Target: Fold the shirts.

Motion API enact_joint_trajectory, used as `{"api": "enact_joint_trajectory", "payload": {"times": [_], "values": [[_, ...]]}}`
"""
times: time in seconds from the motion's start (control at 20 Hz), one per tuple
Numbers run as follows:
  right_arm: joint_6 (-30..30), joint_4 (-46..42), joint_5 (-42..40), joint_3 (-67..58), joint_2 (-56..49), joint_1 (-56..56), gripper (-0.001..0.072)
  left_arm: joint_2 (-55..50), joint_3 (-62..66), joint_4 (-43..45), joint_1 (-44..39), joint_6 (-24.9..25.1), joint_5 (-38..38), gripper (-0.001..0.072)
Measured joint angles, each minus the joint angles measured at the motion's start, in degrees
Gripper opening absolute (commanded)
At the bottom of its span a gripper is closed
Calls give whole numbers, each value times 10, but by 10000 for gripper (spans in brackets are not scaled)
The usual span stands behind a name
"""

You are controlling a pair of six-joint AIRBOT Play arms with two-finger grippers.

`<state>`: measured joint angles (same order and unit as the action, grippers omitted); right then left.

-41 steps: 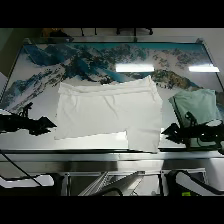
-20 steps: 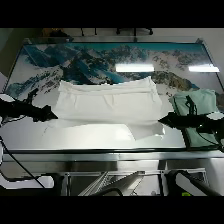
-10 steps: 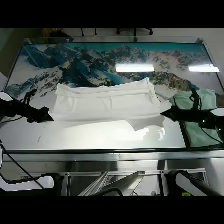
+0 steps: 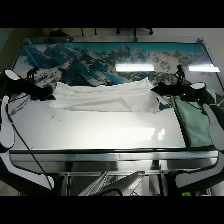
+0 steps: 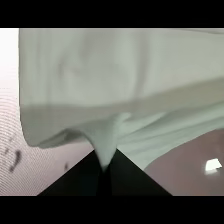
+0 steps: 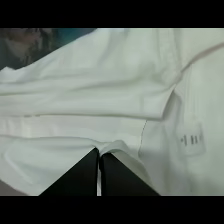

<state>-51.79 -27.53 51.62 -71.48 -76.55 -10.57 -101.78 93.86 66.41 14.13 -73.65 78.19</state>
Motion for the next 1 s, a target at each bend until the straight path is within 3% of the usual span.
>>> {"api": "enact_joint_trajectory", "payload": {"times": [0.25, 0.3, 0.35, 0.4, 0.45, 0.5, 0.6, 0.8, 1.0], "values": [[19, 2, -18, -82, -106, 17, 20, -107, 106, 1, -15, -25, 13, 14], [23, 2, -21, -88, -116, 18, 84, -122, 118, 1, -18, -28, 17, 16], [28, 3, -21, -94, -123, 19, 326, -134, 128, 1, -21, -31, 20, 18], [33, 4, -21, -99, -127, 19, 481, -142, 135, 1, -23, -33, 20, 163], [37, 3, -16, -106, -128, 17, 506, -148, 142, 0, -25, -34, 22, 645], [39, 3, -2, -113, -126, 12, 508, -152, 151, -1, -26, -35, 27, 678], [42, -4, 21, -125, -115, -4, 702, -156, 179, -3, -26, -39, 46, 678], [9, -41, 71, -134, -101, -51, 702, -149, 226, -4, -21, -47, 78, 677], [-18, -61, 111, -136, -121, -68, 702, -106, 190, -5, -19, -53, 68, 658]]}}
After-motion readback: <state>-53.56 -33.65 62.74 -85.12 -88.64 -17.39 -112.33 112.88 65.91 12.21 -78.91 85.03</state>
